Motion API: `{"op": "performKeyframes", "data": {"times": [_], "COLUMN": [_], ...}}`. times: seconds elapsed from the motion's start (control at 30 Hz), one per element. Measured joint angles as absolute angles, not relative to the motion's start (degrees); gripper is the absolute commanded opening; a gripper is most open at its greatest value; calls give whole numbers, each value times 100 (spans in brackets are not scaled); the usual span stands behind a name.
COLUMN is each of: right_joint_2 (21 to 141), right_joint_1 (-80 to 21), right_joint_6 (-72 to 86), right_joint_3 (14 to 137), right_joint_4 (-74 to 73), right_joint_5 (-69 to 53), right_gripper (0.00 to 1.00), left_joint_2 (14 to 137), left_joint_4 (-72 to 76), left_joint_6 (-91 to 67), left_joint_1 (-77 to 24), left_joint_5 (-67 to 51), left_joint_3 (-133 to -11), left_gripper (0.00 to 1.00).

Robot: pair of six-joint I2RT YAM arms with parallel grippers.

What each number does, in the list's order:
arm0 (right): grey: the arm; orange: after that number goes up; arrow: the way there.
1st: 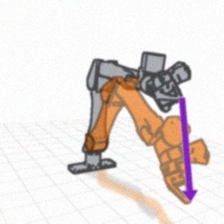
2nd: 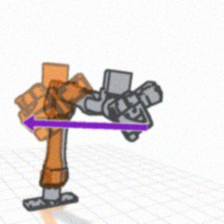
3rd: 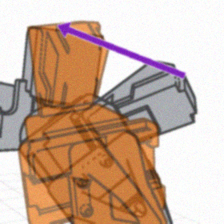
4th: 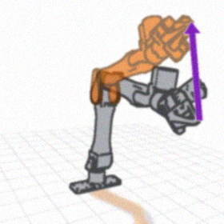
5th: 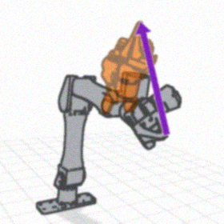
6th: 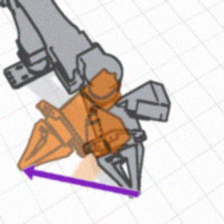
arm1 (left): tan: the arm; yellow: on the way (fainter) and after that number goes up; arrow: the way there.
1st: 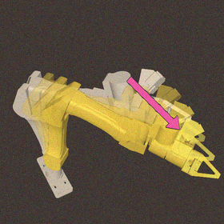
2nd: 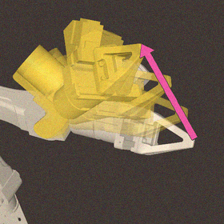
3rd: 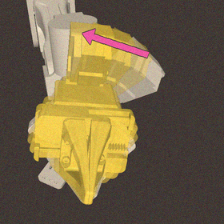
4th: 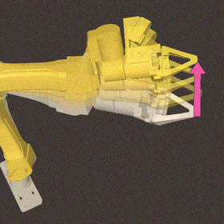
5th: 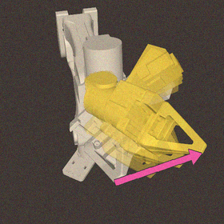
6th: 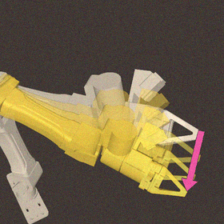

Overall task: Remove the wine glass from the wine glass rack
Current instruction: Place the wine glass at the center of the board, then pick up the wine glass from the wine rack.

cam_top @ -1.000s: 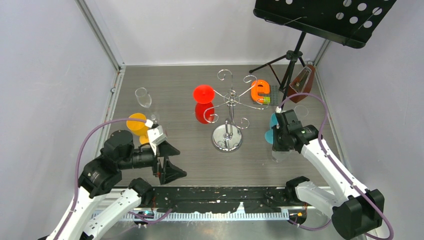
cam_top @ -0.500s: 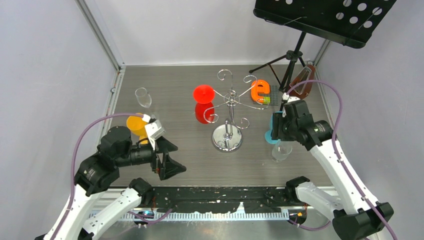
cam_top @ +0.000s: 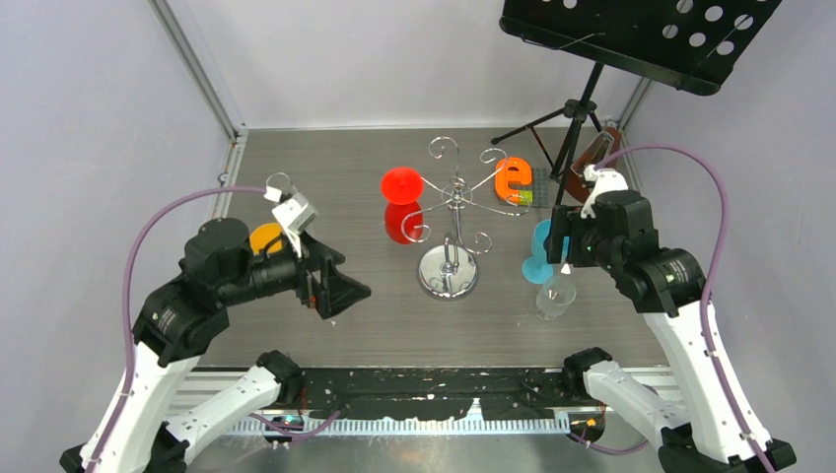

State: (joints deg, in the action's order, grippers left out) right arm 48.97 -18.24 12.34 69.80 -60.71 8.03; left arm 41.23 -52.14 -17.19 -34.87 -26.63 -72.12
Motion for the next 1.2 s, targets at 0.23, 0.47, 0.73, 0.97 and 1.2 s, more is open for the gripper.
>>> {"op": "performKeyframes", "data": {"times": [0.23,0.47,0.73,0.97,1.2], "right_joint_2": [4521,4412,4274,4036,3990], "right_joint_1": [-1824,-1824,-1826,-1828,-1861], "right_joint_6": [1039,958,972,1024,1044], "right_joint_3": [7308,7555,7358,7083,7004], "right_joint_4": [-6171,-6180,-6108,-6038,-5975], "right_joint_5": [823,851,755,674,670], "right_gripper": [77,76,76,76,76], "left_joint_2": [4757,5194,5865,6316,6488], "left_joint_4": [-4960,-4178,-3114,-2611,-2399], "left_joint_6": [-2366,-3389,-4466,-5028,-5277], "left_joint_1": [-3420,-2818,-2169,-1994,-1944], "left_joint_5": [-2484,-2792,-3347,-3518,-3533], "left_joint_3": [-7889,-7815,-7319,-7314,-7314], "left_gripper": [100,95,85,71,58]}}
